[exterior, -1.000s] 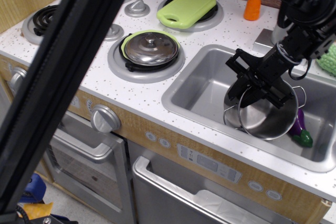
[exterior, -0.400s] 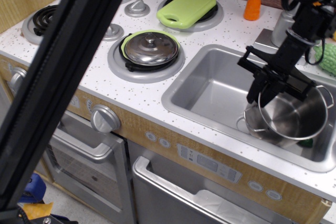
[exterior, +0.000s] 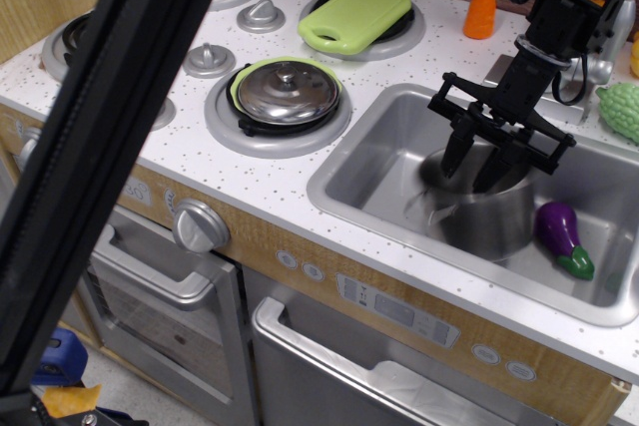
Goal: Flip pot upright in sink
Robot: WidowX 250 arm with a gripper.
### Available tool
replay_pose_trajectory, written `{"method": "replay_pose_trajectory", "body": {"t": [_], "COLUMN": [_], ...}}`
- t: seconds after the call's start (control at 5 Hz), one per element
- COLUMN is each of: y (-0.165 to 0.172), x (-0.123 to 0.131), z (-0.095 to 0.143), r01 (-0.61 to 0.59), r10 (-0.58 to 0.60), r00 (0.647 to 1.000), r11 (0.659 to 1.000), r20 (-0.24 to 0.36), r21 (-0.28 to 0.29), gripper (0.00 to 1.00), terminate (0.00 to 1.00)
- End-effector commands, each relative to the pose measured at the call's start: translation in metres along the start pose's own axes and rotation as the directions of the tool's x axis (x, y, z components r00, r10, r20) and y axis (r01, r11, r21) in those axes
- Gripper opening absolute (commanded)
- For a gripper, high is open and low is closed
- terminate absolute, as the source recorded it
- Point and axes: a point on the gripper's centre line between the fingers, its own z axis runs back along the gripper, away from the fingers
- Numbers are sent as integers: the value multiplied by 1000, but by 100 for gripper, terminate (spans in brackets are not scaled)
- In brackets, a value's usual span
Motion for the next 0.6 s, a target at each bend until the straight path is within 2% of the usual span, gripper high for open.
{"method": "replay_pose_trajectory", "body": {"t": [0.0, 0.2, 0.4], "y": [8, 8, 8], "x": [-1, -1, -1], "z": [47, 47, 47], "r01": [-17, -17, -17], "r10": [22, 22, 22], "r00": [992, 992, 992], "r11": [999, 999, 999], "r20": [122, 122, 122], "r21": [-43, -43, -43], "gripper": [100, 100, 100], "terminate": [0, 0, 100]}}
